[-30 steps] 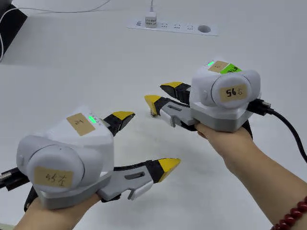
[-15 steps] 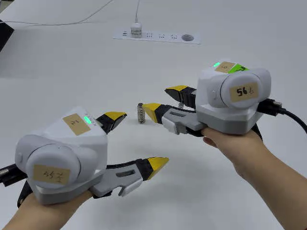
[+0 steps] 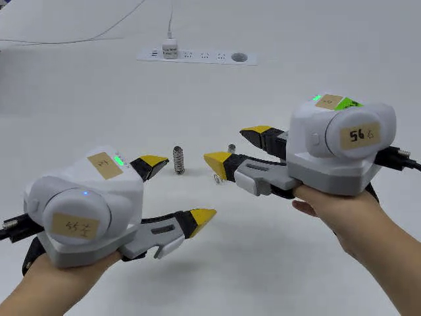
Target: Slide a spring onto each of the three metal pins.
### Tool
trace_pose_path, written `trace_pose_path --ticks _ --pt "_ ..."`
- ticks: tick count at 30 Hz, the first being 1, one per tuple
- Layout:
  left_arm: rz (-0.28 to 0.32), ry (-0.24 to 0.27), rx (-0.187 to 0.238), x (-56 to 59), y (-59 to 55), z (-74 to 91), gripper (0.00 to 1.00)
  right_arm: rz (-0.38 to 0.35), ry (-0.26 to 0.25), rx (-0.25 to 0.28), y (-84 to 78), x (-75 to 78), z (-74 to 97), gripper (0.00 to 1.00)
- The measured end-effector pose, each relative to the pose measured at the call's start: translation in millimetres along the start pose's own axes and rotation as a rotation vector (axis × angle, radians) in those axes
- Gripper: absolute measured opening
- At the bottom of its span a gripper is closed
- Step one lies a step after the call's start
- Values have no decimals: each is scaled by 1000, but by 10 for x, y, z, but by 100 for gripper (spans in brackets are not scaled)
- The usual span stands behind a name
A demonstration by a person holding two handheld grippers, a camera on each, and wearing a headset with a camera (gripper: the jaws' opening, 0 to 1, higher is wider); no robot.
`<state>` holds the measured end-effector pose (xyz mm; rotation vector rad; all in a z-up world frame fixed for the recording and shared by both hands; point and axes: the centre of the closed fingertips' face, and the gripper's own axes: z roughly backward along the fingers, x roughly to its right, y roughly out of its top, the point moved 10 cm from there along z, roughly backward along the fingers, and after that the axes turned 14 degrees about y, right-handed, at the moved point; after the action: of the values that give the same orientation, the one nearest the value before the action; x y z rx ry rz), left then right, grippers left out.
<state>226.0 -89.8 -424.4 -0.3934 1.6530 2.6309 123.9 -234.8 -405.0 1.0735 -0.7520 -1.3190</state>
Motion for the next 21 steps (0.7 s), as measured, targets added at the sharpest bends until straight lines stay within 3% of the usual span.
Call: trace_pose_path --ticks 14,17,21 --pt "-62 0 -18 -9 -22 -251 50 -7 -33 -8 -128 51 277 52" --pt "-25 -16 -26 -6 -22 -306 48 -7 -34 -10 -155 69 341 52" --pt "-23 -26 -23 6 -10 -362 44 -9 -37 -10 -184 84 410 53"
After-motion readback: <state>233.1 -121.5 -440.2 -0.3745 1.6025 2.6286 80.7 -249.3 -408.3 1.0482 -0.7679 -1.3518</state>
